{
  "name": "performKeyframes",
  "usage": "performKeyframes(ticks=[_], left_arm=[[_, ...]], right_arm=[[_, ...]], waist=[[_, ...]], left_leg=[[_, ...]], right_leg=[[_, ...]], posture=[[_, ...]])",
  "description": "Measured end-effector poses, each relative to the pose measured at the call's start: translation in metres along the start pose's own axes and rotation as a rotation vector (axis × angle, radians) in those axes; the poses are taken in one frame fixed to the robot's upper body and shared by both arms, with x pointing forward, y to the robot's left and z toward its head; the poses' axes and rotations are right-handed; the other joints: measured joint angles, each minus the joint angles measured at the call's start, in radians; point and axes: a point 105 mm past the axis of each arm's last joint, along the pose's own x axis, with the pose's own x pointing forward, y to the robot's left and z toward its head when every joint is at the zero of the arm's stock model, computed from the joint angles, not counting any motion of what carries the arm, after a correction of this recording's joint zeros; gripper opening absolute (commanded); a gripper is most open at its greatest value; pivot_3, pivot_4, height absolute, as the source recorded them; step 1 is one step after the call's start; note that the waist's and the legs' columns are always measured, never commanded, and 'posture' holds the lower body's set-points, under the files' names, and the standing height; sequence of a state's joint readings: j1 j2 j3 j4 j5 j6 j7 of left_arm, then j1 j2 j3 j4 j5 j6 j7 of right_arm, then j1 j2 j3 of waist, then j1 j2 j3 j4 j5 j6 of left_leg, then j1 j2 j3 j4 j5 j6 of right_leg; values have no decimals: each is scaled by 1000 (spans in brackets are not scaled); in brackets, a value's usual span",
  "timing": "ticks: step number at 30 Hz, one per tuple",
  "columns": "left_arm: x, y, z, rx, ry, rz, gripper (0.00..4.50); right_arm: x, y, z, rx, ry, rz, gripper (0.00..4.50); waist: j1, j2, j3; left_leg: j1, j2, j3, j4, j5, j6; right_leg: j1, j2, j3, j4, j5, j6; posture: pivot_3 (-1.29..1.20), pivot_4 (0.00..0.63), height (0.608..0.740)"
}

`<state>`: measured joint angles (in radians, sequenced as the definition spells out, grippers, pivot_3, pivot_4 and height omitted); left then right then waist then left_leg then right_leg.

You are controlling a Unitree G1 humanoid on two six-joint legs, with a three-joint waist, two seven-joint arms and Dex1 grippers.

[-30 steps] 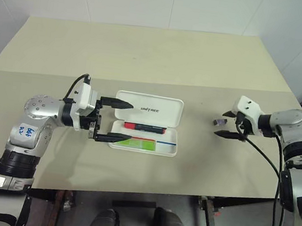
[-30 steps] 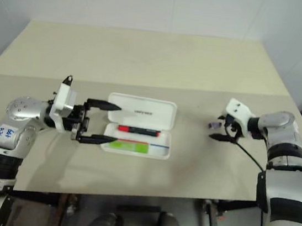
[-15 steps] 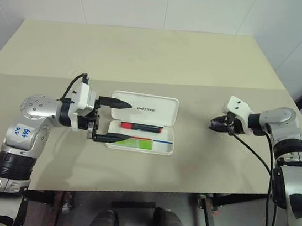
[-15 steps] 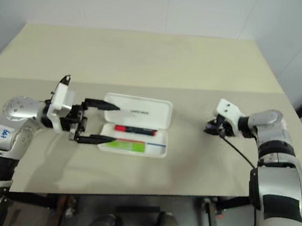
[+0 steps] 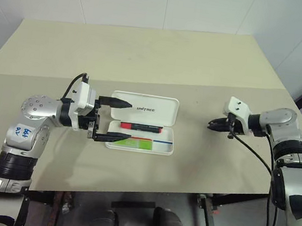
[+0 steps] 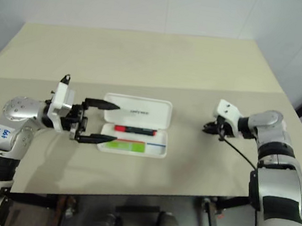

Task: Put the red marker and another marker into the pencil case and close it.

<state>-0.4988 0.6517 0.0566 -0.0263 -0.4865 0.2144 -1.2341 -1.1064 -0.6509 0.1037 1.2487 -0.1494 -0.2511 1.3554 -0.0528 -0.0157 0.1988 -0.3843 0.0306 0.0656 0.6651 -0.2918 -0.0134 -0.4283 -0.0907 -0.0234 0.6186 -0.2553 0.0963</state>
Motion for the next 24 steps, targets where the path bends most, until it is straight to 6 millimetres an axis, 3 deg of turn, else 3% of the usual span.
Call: performKeyframes(ticks=[7, 10, 18, 24], left_arm=[[5, -3, -3, -5, -4, -30, 4500], [4, -3, -5, -11, -3, -36, 4500], [5, -6, -9, -6, 2, -60, 4500], [6, -6, -11, -8, 0, -63, 4500]], right_arm=[[2, 10, 29, 47, -113, 34, 327], [9, 31, 37, 96, -137, 62, 327], [27, 81, 85, 179, -239, 92, 327], [39, 99, 95, 242, -235, 109, 327]], waist=[[10, 0, 0], [23, 0, 0], [26, 0, 0], [27, 0, 0]], left_leg=[[-1, 1, -1, 0, 0, 0], [-3, 1, 0, 0, 0, 0], [-3, 0, -1, 2, -3, 4], [-4, -1, -1, 2, -3, 5]], right_leg=[[-1, 0, 0, 2, 0, 0], [-3, 0, 0, 2, 0, 0], [-3, -1, -1, 0, 0, 0], [-3, -1, -1, 0, 0, 0]], posture=[[0, 150, 740], [0, 150, 740], [0, 150, 740], [0, 150, 740]])
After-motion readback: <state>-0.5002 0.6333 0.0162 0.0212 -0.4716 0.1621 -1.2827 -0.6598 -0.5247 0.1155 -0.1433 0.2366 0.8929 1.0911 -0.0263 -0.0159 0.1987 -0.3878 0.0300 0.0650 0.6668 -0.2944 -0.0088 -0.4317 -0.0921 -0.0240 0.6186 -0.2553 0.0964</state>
